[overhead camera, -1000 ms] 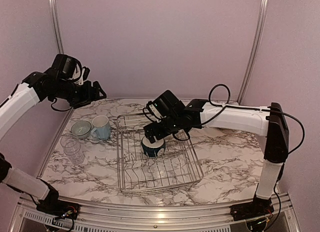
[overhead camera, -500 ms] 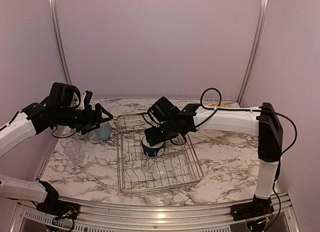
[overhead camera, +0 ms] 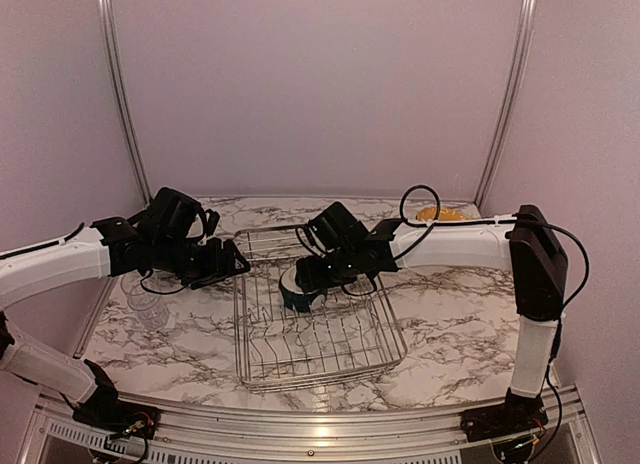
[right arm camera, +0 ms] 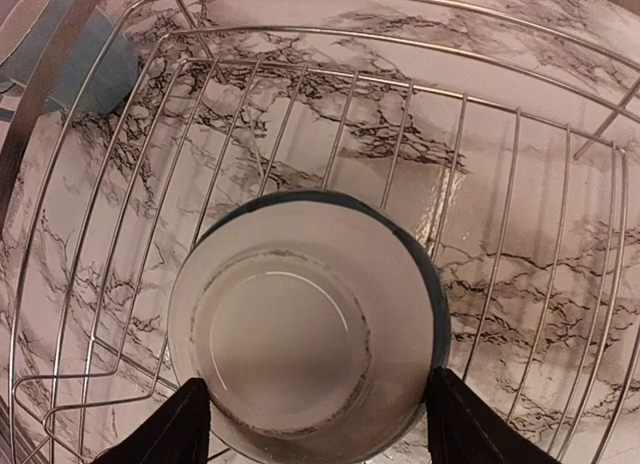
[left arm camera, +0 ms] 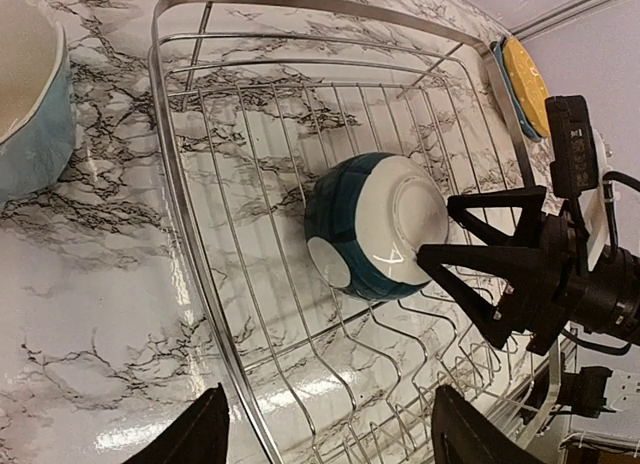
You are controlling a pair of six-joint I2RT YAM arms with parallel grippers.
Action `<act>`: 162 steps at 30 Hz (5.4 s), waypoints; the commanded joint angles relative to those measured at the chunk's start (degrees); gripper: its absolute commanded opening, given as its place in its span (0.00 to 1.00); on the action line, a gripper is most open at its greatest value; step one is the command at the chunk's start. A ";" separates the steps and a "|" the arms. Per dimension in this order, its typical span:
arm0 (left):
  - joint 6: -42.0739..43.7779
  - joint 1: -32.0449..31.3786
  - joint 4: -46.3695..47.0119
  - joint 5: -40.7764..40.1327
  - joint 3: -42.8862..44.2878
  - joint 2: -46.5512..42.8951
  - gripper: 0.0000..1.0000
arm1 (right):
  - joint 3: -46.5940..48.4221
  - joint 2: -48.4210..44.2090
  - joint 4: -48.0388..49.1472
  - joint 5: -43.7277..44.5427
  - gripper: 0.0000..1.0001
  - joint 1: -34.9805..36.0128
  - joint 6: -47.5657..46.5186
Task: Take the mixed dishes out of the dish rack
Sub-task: Move the bowl to the dish rack, then grab the bowl from the dish rack.
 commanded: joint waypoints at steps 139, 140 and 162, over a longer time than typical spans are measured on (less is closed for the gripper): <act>-5.91 -3.37 15.51 -7.11 -6.36 10.14 0.24 | -2.28 11.73 28.63 -26.35 0.98 -5.44 49.37; -5.98 -3.44 15.59 -6.87 -6.38 10.18 0.24 | -2.12 12.11 29.11 -26.13 0.98 -5.45 49.41; -6.69 -4.60 15.35 -7.26 -6.62 9.75 0.24 | -9.96 12.01 56.50 -25.69 0.97 -7.28 47.58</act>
